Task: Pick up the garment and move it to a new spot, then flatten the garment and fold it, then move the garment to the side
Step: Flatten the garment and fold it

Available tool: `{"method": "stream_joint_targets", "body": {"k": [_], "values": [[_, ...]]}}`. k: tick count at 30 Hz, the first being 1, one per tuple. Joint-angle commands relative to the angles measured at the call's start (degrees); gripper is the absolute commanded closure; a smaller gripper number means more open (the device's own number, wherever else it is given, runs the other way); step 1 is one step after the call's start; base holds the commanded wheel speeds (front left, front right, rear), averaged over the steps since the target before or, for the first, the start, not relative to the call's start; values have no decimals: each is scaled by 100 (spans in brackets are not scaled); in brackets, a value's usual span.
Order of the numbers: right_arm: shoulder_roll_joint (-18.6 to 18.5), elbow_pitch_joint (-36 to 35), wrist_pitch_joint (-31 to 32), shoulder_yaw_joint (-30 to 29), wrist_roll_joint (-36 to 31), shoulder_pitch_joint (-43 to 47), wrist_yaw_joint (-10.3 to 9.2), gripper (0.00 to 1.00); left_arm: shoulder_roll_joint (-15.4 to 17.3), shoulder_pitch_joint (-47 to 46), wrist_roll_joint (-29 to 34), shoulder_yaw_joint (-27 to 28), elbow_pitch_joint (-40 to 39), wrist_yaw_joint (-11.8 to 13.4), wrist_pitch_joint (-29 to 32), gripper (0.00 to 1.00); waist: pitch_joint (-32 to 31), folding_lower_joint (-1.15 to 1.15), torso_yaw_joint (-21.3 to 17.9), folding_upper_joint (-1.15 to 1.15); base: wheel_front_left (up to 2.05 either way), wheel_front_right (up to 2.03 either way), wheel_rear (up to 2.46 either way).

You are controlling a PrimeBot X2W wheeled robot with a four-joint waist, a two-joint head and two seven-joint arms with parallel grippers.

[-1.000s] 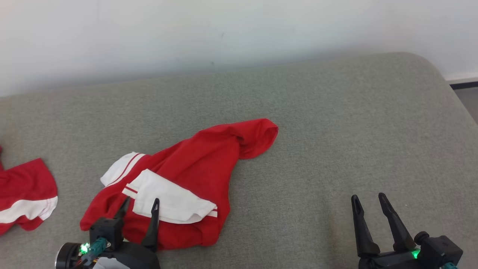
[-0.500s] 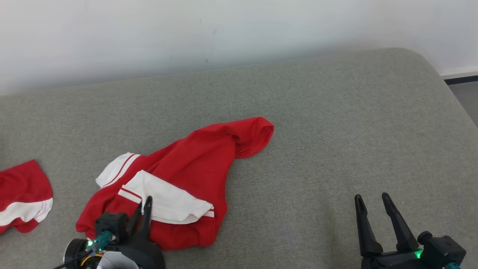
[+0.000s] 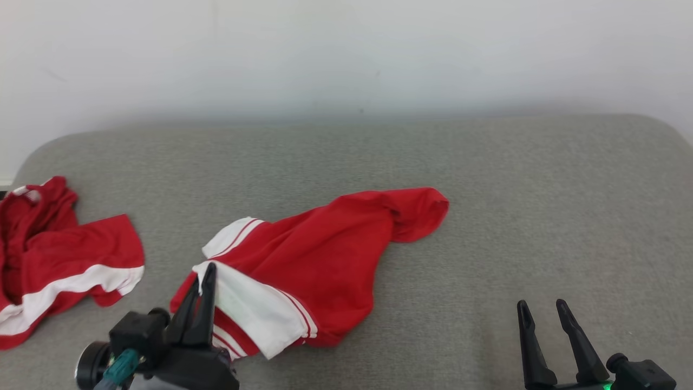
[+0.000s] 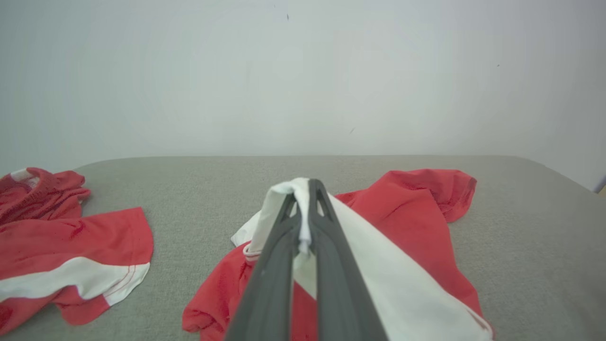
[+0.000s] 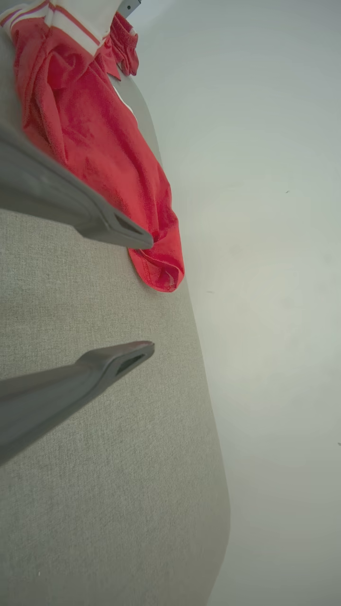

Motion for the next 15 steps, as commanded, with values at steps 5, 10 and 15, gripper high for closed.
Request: {"method": "stream_joint_targets", "body": {"k": [5, 10, 15], "values": [[67, -20, -5, -77, -11, 132, -13, 0, 227, 914, -98, 243, -993, 442, 369, 100, -244, 1, 680, 0, 0, 0, 0], [80, 0, -5, -81, -20, 105, -13, 0, 192, 1628, -305, 436, -1297, 713, 420, 100, -225, 1, 805, 0, 0, 0, 0], [25, 45, -5, -76, 5, 90, -13, 0, -88, 2424, -599, 453, -1063, 856, 276, 100, -213, 1, 842, 0, 0, 0, 0]]}}
